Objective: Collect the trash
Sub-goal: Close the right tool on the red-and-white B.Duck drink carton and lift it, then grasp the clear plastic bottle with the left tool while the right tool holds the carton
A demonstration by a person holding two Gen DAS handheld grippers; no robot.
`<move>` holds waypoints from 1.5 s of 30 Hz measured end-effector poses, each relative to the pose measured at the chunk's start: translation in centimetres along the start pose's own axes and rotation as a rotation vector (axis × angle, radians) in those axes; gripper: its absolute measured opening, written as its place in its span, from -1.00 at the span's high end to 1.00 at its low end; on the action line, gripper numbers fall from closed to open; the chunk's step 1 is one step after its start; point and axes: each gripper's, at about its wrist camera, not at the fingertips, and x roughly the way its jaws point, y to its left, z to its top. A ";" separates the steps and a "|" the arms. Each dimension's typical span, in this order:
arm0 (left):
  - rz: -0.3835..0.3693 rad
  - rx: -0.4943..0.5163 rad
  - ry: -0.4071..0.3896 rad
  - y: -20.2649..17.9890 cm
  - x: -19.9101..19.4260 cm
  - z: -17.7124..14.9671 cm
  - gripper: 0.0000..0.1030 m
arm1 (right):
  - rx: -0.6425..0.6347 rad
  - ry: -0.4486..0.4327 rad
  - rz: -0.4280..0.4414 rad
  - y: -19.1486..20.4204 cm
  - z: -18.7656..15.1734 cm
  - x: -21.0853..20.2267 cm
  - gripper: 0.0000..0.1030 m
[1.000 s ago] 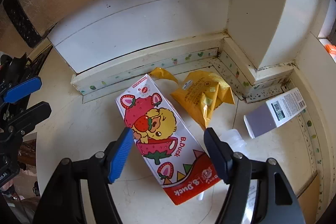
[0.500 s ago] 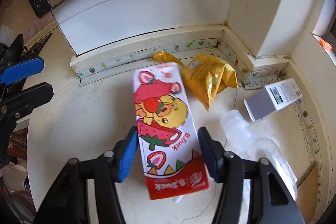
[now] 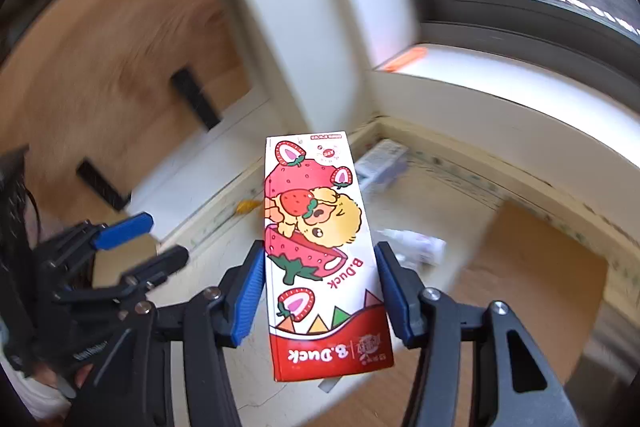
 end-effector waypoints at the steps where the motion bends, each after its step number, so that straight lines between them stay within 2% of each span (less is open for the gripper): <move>1: -0.020 0.054 -0.011 -0.8 0.3 0.4 -0.33 | 0.056 -0.014 -0.003 -1.2 -0.1 -1.0 -0.04; 4: -0.087 0.241 -0.005 -3.4 2.3 1.6 -0.33 | 0.224 -0.041 -0.009 -4.6 -0.7 -3.0 -0.04; 7: -0.121 0.386 0.012 -5.3 4.4 2.7 -0.33 | 0.372 -0.058 -0.022 -7.4 -1.8 -3.9 -0.04; 9: -0.140 0.495 0.021 -6.7 5.7 3.3 -0.33 | 0.449 -0.069 -0.039 -8.9 -2.6 -4.0 -0.04; 13: -0.231 0.683 0.062 -8.8 7.9 3.9 -0.33 | 0.596 -0.084 -0.005 -11.4 -4.8 -3.4 -0.04; 19: -0.299 0.872 0.103 -11.8 9.7 3.9 -0.33 | 0.699 -0.097 0.005 -13.0 -6.6 -2.4 -0.04; 23: -0.290 0.953 0.149 -13.1 11.5 3.2 -0.33 | 0.722 -0.112 0.014 -13.2 -7.0 -2.2 -0.04; 27: -0.265 0.988 0.181 -13.6 12.8 2.1 -0.32 | 0.726 -0.122 0.012 -13.3 -7.5 -2.3 -0.04; 30: -0.248 0.982 0.192 -13.6 13.6 2.0 -0.22 | 0.731 -0.122 0.015 -13.3 -7.6 -2.4 -0.05; 33: -0.257 0.939 0.212 -13.3 13.5 2.3 -0.20 | 0.725 -0.124 0.015 -13.0 -7.8 -2.6 -0.04; 39: -0.220 0.839 0.283 -11.9 12.0 2.5 -0.16 | 0.695 -0.118 0.012 -11.8 -7.9 -3.2 -0.05; 45: -0.230 0.670 0.302 -8.7 6.7 2.6 -0.12 | 0.657 -0.101 0.024 -8.7 -9.0 -4.9 -0.05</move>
